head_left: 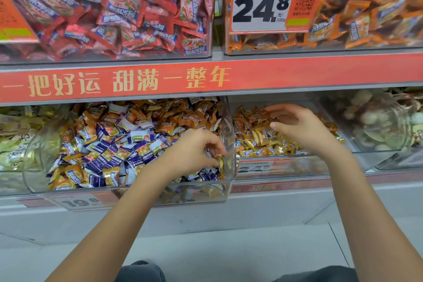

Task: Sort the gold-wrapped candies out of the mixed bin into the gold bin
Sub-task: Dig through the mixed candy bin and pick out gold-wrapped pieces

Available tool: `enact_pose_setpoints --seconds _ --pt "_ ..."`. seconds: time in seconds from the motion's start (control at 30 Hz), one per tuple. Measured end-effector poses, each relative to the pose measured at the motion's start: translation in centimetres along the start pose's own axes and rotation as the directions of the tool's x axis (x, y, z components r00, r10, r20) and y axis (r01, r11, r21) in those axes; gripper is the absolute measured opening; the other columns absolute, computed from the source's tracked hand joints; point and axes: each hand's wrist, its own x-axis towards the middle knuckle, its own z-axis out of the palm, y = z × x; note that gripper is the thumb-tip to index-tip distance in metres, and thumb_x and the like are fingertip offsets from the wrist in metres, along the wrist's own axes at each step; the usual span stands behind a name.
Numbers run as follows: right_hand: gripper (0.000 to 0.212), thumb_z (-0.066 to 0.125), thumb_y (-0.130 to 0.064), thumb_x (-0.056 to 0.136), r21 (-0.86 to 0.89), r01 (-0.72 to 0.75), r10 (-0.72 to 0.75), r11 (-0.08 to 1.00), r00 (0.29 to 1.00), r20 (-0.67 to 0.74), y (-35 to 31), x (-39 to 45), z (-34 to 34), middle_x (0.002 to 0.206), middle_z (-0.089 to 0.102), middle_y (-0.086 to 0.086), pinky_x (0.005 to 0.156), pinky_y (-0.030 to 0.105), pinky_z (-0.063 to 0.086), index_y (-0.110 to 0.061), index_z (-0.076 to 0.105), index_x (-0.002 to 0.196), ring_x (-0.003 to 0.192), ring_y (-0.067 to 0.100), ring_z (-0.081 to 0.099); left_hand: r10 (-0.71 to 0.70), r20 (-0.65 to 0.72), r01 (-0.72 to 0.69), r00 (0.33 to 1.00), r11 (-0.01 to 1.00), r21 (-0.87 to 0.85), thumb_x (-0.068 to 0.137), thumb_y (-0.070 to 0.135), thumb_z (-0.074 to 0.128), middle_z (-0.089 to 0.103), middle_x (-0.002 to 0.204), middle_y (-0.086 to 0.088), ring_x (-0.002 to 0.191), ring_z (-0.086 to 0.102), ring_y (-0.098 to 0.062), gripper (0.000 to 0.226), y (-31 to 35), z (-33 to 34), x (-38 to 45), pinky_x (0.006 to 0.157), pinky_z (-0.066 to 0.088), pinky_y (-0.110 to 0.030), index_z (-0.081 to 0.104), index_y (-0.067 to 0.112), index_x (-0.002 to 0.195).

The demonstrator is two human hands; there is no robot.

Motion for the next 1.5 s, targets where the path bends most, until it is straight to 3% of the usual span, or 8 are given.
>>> enact_pose_setpoints --seconds 0.17,0.43,0.73,0.9,1.03,1.17,1.33,1.5 --pt "0.031 0.060 -0.012 0.092 0.004 0.000 0.001 1.000 0.996 -0.092 1.2 0.5 -0.4 0.110 0.067 -0.008 0.101 0.037 0.047 -0.042 0.060 0.099 0.107 0.009 0.061 -0.062 0.352 -0.027 0.934 0.970 0.244 0.071 0.032 0.081 0.058 0.125 0.010 0.112 0.053 -0.010 0.050 -1.7 1.2 0.9 0.096 0.045 -0.030 0.063 0.029 0.118" --pt "0.021 0.057 -0.013 0.094 -0.029 -0.019 0.017 0.999 0.996 -0.082 1.0 0.6 0.4 0.109 0.066 -0.002 0.091 0.031 0.048 -0.029 0.062 0.107 0.103 0.013 0.061 -0.007 0.340 -0.064 0.940 0.978 0.197 0.082 0.017 0.071 0.068 0.092 0.000 0.066 0.051 -0.002 0.009 -1.4 1.8 1.8 0.061 0.043 -0.015 0.073 0.014 0.091" --pt "0.020 0.059 -0.010 0.091 0.050 0.094 -0.083 0.994 0.977 -0.198 -2.6 -0.7 1.4 0.096 0.069 -0.009 0.085 0.024 0.053 -0.028 0.067 0.095 0.091 0.006 0.063 -0.075 0.094 0.084 0.993 0.992 -0.091 0.086 0.021 0.069 0.067 0.079 0.001 0.060 0.053 0.002 0.009 -2.2 -1.3 0.3 0.056 0.040 -0.010 0.070 0.013 0.085" --pt "0.018 0.065 -0.009 0.087 0.074 0.241 -0.232 0.968 0.967 -0.107 -6.0 -2.9 4.0 0.085 0.068 -0.010 0.066 0.022 0.051 -0.024 0.071 0.093 0.074 0.006 0.058 -0.076 -0.049 0.086 0.996 0.963 0.255 0.081 -0.001 0.060 0.062 0.085 0.014 0.074 0.055 -0.001 0.026 -2.3 -3.4 -1.2 0.073 0.046 -0.025 0.070 0.023 0.080" --pt "0.018 0.064 -0.007 0.088 0.046 0.248 -0.242 0.968 0.965 -0.101 -5.6 -3.2 4.5 0.087 0.068 -0.009 0.070 0.028 0.050 -0.023 0.070 0.095 0.077 0.005 0.057 0.121 0.092 -0.139 0.988 0.965 0.223 0.078 0.005 0.066 0.069 0.098 0.009 0.094 0.054 -0.006 0.021 -1.0 -1.3 -1.1 0.090 0.042 -0.024 0.075 0.020 0.090" --pt "0.021 0.064 -0.007 0.087 0.084 0.228 -0.216 0.970 0.968 -0.131 -5.1 -3.2 4.0 0.087 0.068 -0.010 0.072 0.030 0.051 -0.026 0.070 0.093 0.079 0.006 0.059 -0.023 0.379 -0.113 0.925 0.937 0.332 0.081 0.039 0.069 0.064 0.119 0.000 0.103 0.059 -0.019 0.048 -1.2 1.5 0.6 0.087 0.050 -0.035 0.061 0.019 0.124" --pt "0.021 0.064 -0.008 0.088 0.035 0.212 -0.208 0.977 0.973 -0.095 -4.6 -3.1 4.2 0.088 0.067 -0.009 0.072 0.027 0.051 -0.026 0.068 0.097 0.083 0.004 0.059 0.012 0.433 -0.257 0.901 0.820 0.512 0.086 0.010 0.055 0.058 0.123 -0.003 0.108 0.056 -0.025 0.047 -1.4 2.2 1.4 0.088 0.047 -0.038 0.053 0.022 0.131" --pt "0.020 0.063 -0.008 0.088 0.020 0.209 -0.206 0.978 0.975 -0.080 -4.7 -3.0 4.5 0.089 0.066 -0.009 0.071 0.025 0.050 -0.025 0.068 0.099 0.085 0.002 0.058 0.074 0.391 -0.186 0.917 0.948 0.257 0.086 0.008 0.060 0.067 0.105 -0.008 0.086 0.060 -0.019 0.027 -1.6 1.7 1.1 0.077 0.050 -0.039 0.066 0.014 0.112"
